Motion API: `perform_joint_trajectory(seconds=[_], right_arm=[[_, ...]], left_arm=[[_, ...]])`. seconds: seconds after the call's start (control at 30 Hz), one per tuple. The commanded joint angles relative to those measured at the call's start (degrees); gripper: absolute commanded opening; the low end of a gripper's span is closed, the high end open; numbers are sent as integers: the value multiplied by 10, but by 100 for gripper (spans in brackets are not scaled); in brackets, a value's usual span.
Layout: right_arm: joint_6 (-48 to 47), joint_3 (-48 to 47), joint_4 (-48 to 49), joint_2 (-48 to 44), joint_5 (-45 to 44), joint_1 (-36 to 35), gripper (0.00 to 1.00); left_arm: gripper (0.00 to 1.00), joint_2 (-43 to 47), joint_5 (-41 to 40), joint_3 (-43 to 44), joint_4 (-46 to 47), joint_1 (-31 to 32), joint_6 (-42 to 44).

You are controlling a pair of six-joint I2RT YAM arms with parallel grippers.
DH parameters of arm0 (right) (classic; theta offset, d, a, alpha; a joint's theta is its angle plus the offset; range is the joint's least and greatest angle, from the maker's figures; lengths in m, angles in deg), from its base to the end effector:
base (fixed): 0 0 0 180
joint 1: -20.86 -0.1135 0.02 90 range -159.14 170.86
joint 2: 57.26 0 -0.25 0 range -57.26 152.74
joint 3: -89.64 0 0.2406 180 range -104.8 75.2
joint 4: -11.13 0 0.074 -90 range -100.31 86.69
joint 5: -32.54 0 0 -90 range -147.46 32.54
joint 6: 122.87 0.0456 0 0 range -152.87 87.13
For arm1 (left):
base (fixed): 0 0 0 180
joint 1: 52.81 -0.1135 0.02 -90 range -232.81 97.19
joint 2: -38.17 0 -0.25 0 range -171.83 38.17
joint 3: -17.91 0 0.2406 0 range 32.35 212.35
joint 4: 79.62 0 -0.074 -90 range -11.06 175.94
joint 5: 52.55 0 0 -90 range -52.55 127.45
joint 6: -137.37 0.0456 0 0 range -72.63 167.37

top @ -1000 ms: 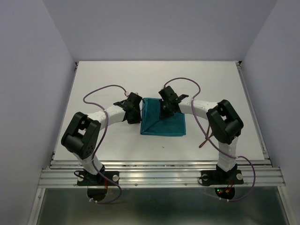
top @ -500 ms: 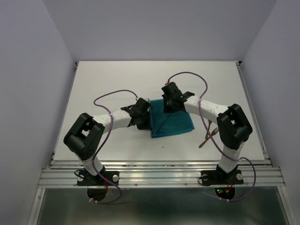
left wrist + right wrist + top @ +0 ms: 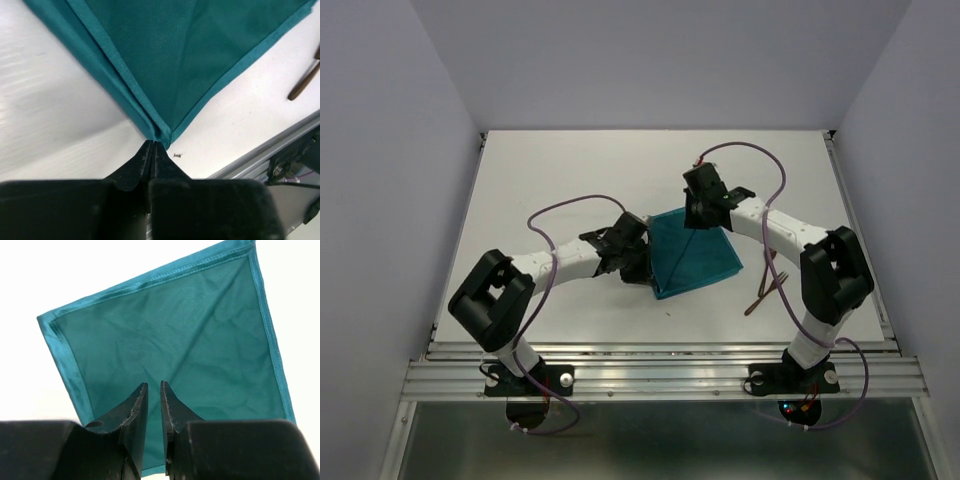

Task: Fold the napkin into a case and place the utensils inside
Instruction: Move the upper triangle-folded napkin to the center of the board, then smooth out the upper triangle-folded napkin at the center of the board.

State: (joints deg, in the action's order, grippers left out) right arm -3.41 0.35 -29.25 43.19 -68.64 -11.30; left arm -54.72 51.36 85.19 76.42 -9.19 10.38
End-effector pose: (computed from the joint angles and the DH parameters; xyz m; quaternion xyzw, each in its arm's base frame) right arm 0.3224 0.1923 0.2198 0.0099 0.9402 0.0889 0.3286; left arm 0.2286 -0.2330 0.1692 0.0956 0.9275 -0.3085 0.1881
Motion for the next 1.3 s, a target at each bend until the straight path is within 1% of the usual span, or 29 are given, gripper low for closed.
perform_joint_trajectory(seconds=[0.0,0.03,0.1,0.13,0.2,0.27,0.33,0.4,0.43,0.5,0.53,0.57,0.67,0.9,1.17,1.27], right_arm=[[-27,-40,-24,-10,-42,-15,22],[-33,-49,-33,-3,-64,-22,22],[-46,-74,-44,26,-75,-45,23],[-49,-101,-48,40,-72,-51,24],[-50,-134,-53,75,-64,-62,25],[-44,-151,-51,95,-56,-68,27],[-43,-169,-52,130,-49,-75,32],[-49,-206,-57,155,-41,-82,36],[-52,-218,-60,176,-39,-90,40],[-57,-248,-62,193,-35,-97,45],[-58,-256,-63,210,-32,-102,45],[-58,-272,-66,218,-31,-102,46],[-57,-286,-62,239,-35,-107,50],[-41,-311,-47,272,-54,-107,51],[-34,-332,-39,299,-65,-107,44],[-30,-332,-33,295,-65,-113,38]], left_arm=[[13,81,-12,-5,-49,-40,37],[17,88,-7,-9,-53,-55,44],[23,111,14,-16,-64,-91,62],[27,116,19,-17,-67,-129,68],[28,124,9,-6,-85,-160,78],[34,121,-12,10,-105,-193,79],[40,116,-21,18,-115,-209,74],[43,112,-24,22,-118,-224,68],[46,113,-27,22,-118,-227,65],[51,116,-26,19,-113,-230,55],[52,118,-27,17,-112,-230,54],[52,118,-28,15,-111,-230,50],[52,118,-29,13,-116,-232,51],[52,125,-28,2,-114,-233,58],[52,129,-28,0,-114,-233,69],[51,128,-27,-4,-112,-233,74]])
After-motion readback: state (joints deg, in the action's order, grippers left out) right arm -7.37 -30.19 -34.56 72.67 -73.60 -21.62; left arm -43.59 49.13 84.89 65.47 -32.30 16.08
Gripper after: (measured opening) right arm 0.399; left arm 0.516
